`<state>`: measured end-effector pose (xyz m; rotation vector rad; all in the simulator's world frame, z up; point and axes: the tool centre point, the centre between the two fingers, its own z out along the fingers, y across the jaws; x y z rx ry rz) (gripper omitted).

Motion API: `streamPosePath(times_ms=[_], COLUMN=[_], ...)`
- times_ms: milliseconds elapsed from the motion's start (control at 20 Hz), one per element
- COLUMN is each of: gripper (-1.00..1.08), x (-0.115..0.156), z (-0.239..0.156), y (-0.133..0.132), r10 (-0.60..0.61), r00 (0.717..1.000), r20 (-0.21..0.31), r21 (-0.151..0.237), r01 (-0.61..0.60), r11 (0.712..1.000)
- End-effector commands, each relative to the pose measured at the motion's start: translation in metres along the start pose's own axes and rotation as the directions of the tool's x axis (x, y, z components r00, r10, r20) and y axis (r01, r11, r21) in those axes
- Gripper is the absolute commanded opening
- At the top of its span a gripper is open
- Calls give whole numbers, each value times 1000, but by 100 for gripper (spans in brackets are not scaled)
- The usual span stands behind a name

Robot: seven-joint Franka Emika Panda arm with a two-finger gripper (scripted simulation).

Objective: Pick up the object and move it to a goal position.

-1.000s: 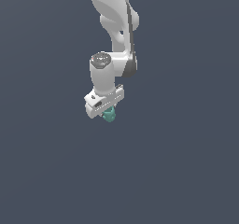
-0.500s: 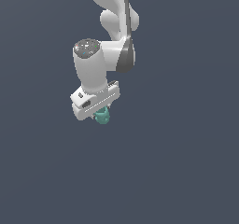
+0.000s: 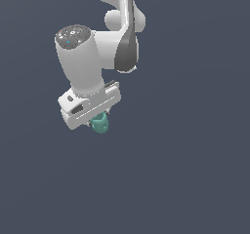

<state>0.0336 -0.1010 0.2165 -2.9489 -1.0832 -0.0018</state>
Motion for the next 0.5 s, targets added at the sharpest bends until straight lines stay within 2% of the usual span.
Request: streamPosePath(times_ms=[0,450], gripper=[-100,-100], x=[3,8], z=[-7,-16], y=[6,14], r10=[0,0], r00=[1000,1000], r20=[0,1], r21=[1,0], r01=[0,0], r11=[1000,1000])
